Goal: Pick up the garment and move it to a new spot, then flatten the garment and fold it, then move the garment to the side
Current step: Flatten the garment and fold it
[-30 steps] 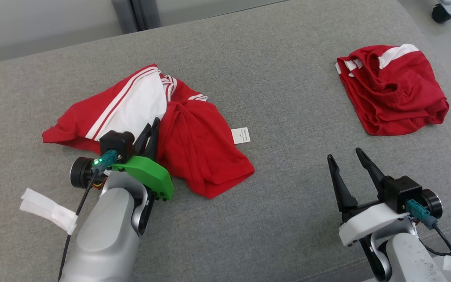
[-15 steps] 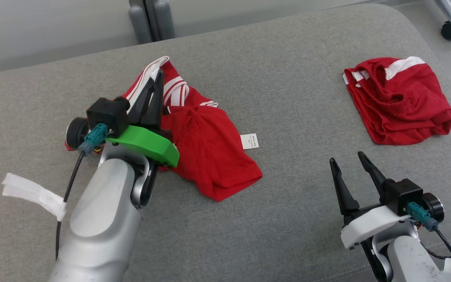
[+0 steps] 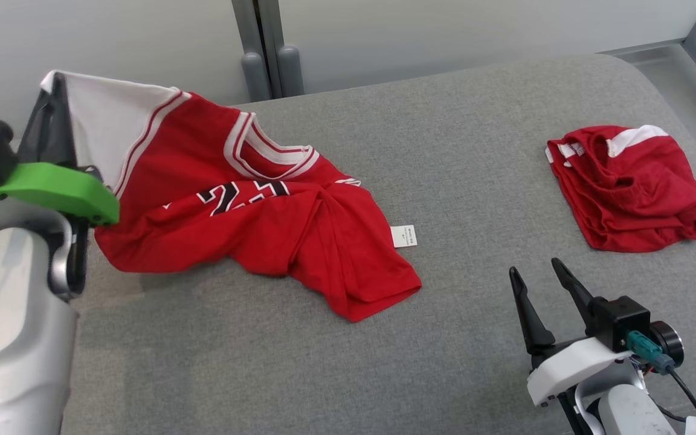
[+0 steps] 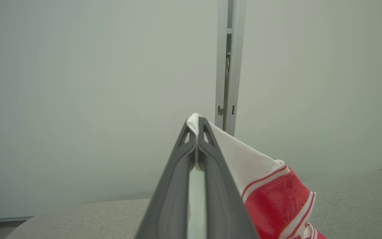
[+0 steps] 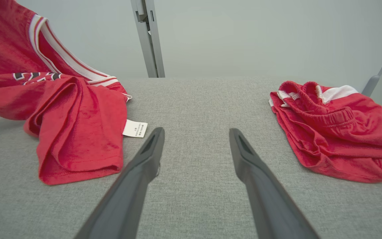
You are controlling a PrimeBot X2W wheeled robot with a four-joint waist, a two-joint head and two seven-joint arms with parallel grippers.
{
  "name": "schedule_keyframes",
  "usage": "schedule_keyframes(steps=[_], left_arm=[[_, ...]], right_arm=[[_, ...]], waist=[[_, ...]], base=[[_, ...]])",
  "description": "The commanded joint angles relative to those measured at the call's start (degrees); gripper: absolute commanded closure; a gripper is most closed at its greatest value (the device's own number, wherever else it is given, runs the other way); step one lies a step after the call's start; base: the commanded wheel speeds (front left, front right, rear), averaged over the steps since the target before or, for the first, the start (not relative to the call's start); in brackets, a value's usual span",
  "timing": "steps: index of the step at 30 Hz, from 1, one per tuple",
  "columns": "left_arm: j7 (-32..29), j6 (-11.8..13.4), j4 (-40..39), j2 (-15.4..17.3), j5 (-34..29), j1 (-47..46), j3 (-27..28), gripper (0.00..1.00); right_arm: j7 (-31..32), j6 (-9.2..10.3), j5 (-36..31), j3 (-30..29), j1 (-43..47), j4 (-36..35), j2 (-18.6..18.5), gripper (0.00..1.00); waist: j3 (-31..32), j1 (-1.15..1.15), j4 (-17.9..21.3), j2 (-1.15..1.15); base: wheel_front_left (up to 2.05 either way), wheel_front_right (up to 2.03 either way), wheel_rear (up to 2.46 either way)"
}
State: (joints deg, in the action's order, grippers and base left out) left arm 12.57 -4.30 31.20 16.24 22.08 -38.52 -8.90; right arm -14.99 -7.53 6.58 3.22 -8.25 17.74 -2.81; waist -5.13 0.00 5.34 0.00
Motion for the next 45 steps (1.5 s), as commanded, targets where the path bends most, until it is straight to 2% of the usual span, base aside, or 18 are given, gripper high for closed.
schedule_keyframes(steps=[1, 8, 13, 14, 15, 16, 22, 28, 31, 36, 45], left_arm=[[-0.6, 0.8, 0.9, 1.4, 0.9, 1.6, 1.1, 1.0], [-2.3, 3.5, 5.8, 5.4, 4.0, 7.2, 6.1, 1.0], [-1.9, 3.3, 8.2, 5.1, 5.5, 11.8, 7.1, 1.0], [-1.7, 3.1, 8.5, 4.7, 5.9, 12.8, 7.2, 0.73], [-1.3, 2.8, 8.6, 4.4, 6.2, 13.5, 7.2, 0.54], [-0.9, 2.7, 8.6, 4.0, 6.5, 14.1, 7.4, 0.0], [1.5, 1.8, 7.5, 1.9, 7.4, 18.6, 7.6, 0.0], [2.6, 2.6, 1.6, 0.3, 5.0, 23.9, 8.1, 0.0], [2.6, 2.7, -4.4, -1.8, 3.3, 28.0, 7.8, 0.0], [2.6, 2.3, -10.3, -5.4, 1.1, 32.7, 6.3, 0.0], [2.6, 1.2, -14.2, -10.7, -0.6, 38.6, 4.4, 0.0]], right_arm=[[-0.3, 0.09, 0.3, 0.0, 1.0, 0.1, -0.2, 0.0], [-0.3, 0.09, 0.4, 0.0, 1.9, 0.1, -0.2, 0.0], [-0.3, 0.09, 0.1, 0.0, 2.6, 0.2, -0.2, 0.0], [-0.3, 0.09, 0.0, 0.0, 2.7, 0.2, -0.2, 0.0], [-0.3, 0.09, -0.1, -0.1, 2.8, 0.3, -0.2, 0.0], [-0.3, 0.09, -0.2, -0.1, 2.9, 0.3, -0.2, 0.0], [-0.3, 0.09, -0.5, 0.0, 3.4, 0.5, -0.2, 0.0], [-0.3, 0.09, -0.6, -0.3, 4.4, 0.6, -0.2, 0.0], [-0.3, 0.09, -0.9, -0.7, 4.9, 0.5, -0.2, 0.0], [-0.3, 0.09, -0.9, -0.7, 5.2, 0.2, -0.2, 0.0], [-0.3, 0.09, -0.8, 0.0, 5.3, 0.4, -0.2, 0.0]], waist=[[0.6, 0.0, -0.5, 0.0], [1.1, 0.0, -1.1, 0.0], [1.5, 0.0, -1.6, 0.0], [1.6, 0.0, -1.7, 0.0], [1.7, 0.0, -1.8, 0.0], [1.7, 0.0, -2.0, 0.0], [2.7, 0.0, -2.6, 0.0], [4.1, 0.0, -3.3, 0.0], [4.9, 0.0, -3.9, 0.0], [5.4, 0.0, -4.9, 0.0], [6.1, 0.0, -5.7, 0.0]], base=[[0.0, 0.0, 0.0], [0.0, 0.0, 0.0], [0.0, 0.0, 0.0], [0.0, 0.0, 0.0], [0.0, 0.0, 0.0], [0.0, 0.0, 0.0], [0.0, 0.0, 0.0], [0.0, 0.0, 0.0], [0.0, 0.0, 0.0], [0.0, 0.0, 0.0], [0.0, 0.0, 0.0]])
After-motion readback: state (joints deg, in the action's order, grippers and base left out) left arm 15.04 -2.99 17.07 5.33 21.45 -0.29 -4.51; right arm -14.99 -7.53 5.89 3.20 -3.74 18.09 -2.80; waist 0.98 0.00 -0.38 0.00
